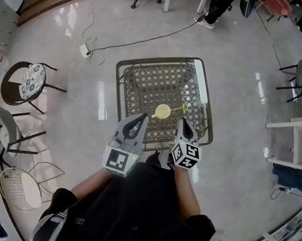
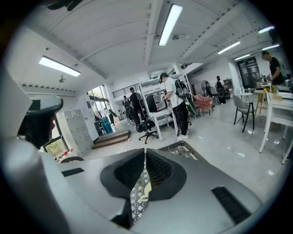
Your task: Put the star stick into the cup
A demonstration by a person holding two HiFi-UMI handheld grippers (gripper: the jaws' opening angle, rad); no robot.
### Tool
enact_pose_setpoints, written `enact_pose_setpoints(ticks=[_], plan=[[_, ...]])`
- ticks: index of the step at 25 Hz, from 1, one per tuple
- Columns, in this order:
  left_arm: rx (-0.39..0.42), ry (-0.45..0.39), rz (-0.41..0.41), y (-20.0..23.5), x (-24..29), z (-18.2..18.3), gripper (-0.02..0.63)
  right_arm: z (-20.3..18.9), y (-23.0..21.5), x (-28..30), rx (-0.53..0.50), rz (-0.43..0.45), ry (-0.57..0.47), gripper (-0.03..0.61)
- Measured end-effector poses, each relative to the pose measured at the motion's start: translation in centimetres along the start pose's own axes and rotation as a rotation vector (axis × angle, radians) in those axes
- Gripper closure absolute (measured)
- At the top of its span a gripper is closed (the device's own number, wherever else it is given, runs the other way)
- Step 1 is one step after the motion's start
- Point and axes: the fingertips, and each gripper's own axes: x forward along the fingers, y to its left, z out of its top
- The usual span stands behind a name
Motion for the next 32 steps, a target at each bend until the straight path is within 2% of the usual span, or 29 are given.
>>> enact_pose_setpoints(ticks=[5, 10, 18, 32], plan=[[-0.025, -0.029, 0.002, 0.7, -1.7, 1.0, 0.598, 4.4, 3.5, -4.1, -0.078, -0.017, -0.132, 0.566], [-0.033, -0.04, -0.018, 0.7, -2.9, 1.3, 0.598, 6.4, 6.7, -7.5, -0.127, -0.006, -0.199, 0.568], [-0.038, -0.021, -0.054, 1.1, -3.9, 0.4, 0.598, 4.3, 8.5, -9.1, -0.113, -0.026, -0.166, 0.568], [-0.032, -0.024, -0.089, 0.6, -3.5, 0.5, 0.598, 4.5, 8.2, -9.5, -0.117, -0.045, -0.177, 0.568]])
